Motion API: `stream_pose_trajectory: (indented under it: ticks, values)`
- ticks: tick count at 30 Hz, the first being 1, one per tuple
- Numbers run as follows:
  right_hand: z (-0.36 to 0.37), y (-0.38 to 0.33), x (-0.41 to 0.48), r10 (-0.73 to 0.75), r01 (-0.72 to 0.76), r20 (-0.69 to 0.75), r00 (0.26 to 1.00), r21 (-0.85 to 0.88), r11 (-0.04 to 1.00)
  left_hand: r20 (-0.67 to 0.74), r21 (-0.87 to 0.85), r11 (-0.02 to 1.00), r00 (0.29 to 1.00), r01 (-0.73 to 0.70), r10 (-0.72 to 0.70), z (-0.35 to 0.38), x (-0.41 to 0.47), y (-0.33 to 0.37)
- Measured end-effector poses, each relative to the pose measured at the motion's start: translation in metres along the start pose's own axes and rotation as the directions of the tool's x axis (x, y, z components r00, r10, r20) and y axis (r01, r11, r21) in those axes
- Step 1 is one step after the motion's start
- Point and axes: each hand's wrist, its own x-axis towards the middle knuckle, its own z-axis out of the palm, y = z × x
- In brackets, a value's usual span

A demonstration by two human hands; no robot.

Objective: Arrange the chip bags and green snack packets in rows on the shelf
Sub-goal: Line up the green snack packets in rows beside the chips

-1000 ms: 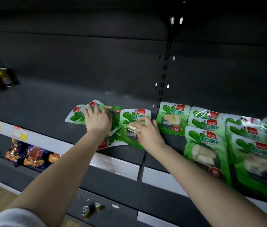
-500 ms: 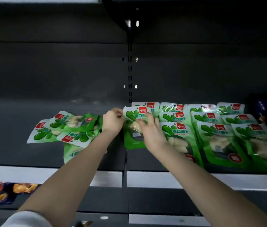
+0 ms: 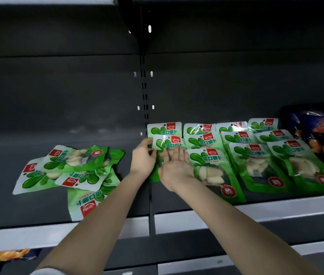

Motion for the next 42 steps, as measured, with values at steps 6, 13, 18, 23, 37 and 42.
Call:
stream_pose_trajectory:
  ticks: [6,13,18,23,37,42]
  values:
    - [0.002,-0.008,0.013,0.014,-0.014,0.000,1.000,0.074,0.997,0.015,0.133,0.990,0.998,-0.056,0.055,0.005,-0.002,0.001]
    - [0.010,-0.004,0.015,-0.016,0.030,-0.071,0.997,0.195,0.980,-0.023,0.094,0.995,0.999,-0.032,0.034,0.006,-0.002,-0.002]
    - [0.003,-0.006,0.015,-0.052,0.078,-0.135,0.989,0.196,0.977,-0.080,0.086,0.995,0.995,-0.054,0.061,-0.011,0.000,0.005]
    - [-0.009,-0.031,0.011,-0.215,0.305,-0.355,0.910,0.221,0.926,-0.199,0.200,0.978,0.975,-0.058,0.098,-0.059,-0.004,-0.007]
    - [-0.014,-0.164,0.021,-0.531,0.578,-0.248,0.810,0.193,0.793,-0.297,0.406,0.848,0.927,0.340,-0.230,-0.180,-0.077,-0.109]
    - [-0.001,-0.186,0.030,-0.549,0.561,-0.119,0.828,0.166,0.811,-0.267,0.536,0.753,0.923,0.382,-0.278,-0.168,-0.073,-0.118]
